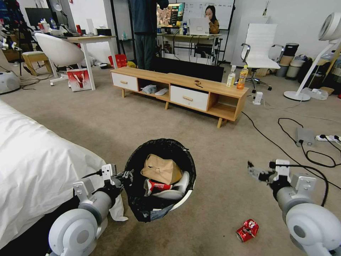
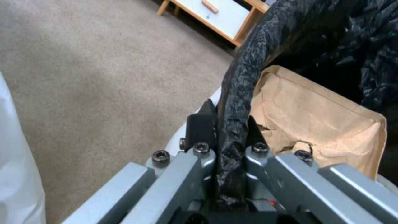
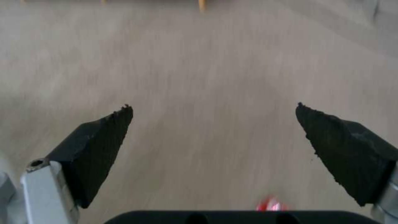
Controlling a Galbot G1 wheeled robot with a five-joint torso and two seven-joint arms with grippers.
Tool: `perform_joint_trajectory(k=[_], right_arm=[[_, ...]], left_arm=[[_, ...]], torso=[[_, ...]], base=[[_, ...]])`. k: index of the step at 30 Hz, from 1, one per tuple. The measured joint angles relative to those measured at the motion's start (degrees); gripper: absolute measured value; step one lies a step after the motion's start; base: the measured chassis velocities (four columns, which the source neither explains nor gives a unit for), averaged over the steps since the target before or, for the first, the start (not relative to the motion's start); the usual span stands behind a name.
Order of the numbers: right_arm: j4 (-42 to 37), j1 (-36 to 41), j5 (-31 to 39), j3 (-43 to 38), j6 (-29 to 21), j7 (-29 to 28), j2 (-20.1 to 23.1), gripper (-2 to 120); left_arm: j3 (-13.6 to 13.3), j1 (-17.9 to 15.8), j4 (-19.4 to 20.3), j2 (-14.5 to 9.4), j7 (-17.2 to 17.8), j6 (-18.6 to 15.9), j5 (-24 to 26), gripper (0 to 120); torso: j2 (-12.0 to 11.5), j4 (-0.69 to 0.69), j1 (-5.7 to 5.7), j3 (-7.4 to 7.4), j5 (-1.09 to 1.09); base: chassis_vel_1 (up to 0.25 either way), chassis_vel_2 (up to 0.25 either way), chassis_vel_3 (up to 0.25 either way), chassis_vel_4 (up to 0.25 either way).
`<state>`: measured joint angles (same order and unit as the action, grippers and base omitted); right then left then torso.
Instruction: Pick up the trash bin and place the garbage on the floor into it.
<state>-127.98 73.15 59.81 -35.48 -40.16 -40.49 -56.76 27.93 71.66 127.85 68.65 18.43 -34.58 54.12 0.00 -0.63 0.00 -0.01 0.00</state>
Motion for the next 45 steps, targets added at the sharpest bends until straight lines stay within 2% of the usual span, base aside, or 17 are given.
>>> perform_joint_trajectory(k=[1, 2, 4, 9, 17, 23, 26, 29, 37, 45], right_arm=[[0.0, 0.0, 0.0, 0.0, 0.0, 0.0, 0.0, 100], [-0.94, -0.14, 10.24, 0.0, -1.93, -7.97, 0.53, 100], [-1.19, 1.31, 15.25, -0.05, -1.97, -11.99, 1.43, 100], [-0.39, 2.83, 19.16, 0.57, -1.97, -15.09, 1.8, 100], [3.85, 3.28, 19.44, 2.68, -1.98, -15.65, -0.25, 100], [9.15, 3.76, 17.35, 3.62, -2.03, -13.83, -2.14, 100], [15.51, 3.42, 14.3, 4.23, -0.6, -10.69, -4.38, 100], [17.04, 3.19, 13.79, 4.36, -0.3, -10.07, -5.0, 100], [28.67, 1.02, 7.46, 5.25, 2.82, -1.81, -9.63, 100], [34.46, -1.12, 4.94, 5.11, 4.1, 2.28, -11.7, 100]], left_arm=[[0.0, 0.0, 0.0, 0.0, 0.0, 0.0, 0.0, 2], [0.06, 0.01, 0.0, -0.1, 0.01, 0.02, 0.05, 2], [0.09, -0.12, -0.14, 0.05, 0.01, 0.09, 0.09, 2], [0.23, -0.22, -0.46, 0.37, 0.01, 0.2, 0.28, 2], [0.73, -0.2, -0.64, -0.04, 0.0, 0.34, 0.89, 2], [0.9, -0.07, -0.86, -0.03, 0.01, 0.38, 1.05, 2], [0.76, 0.07, -1.16, 0.25, 0.01, 0.39, 0.98, 2], [0.72, 0.07, -1.16, 0.3, 0.02, 0.4, 0.97, 2], [0.78, 0.49, -1.25, 0.31, 0.08, 0.41, 0.87, 2], [0.17, 0.26, -1.84, 0.43, 0.08, 0.44, 0.63, 2]], torso=[[0.0, 0.0, 0.0, 0.0, 0.0], [0.0, 0.02, 0.0, 0.0, 0.0], [0.0, -0.01, 0.0, 0.0, -0.01], [0.0, 0.0, 0.0, 0.01, 0.0], [0.0, 0.01, 0.0, 0.0, 0.0], [0.0, 0.0, 0.0, 0.01, 0.01], [0.0, 0.0, 0.0, 0.01, 0.0], [0.0, 0.0, 0.0, 0.01, 0.01], [0.0, -0.01, 0.0, 0.01, 0.01], [0.0, 0.0, 0.0, 0.01, 0.0]], base=[[0.0, 0.0, 0.0, 0.0], [0.0, 0.0, 0.0, 0.0], [0.0, 0.0, 0.0, 0.0], [0.0, 0.0, 0.0, 0.0], [0.0, 0.0, 0.0, 0.0], [0.0, 0.0, 0.0, 0.0], [0.0, 0.0, 0.0, 0.0], [0.0, 0.0, 0.0, 0.0], [0.0, 0.0, 0.0, 0.0], [0.0, 0.0, 0.0, 0.0]])
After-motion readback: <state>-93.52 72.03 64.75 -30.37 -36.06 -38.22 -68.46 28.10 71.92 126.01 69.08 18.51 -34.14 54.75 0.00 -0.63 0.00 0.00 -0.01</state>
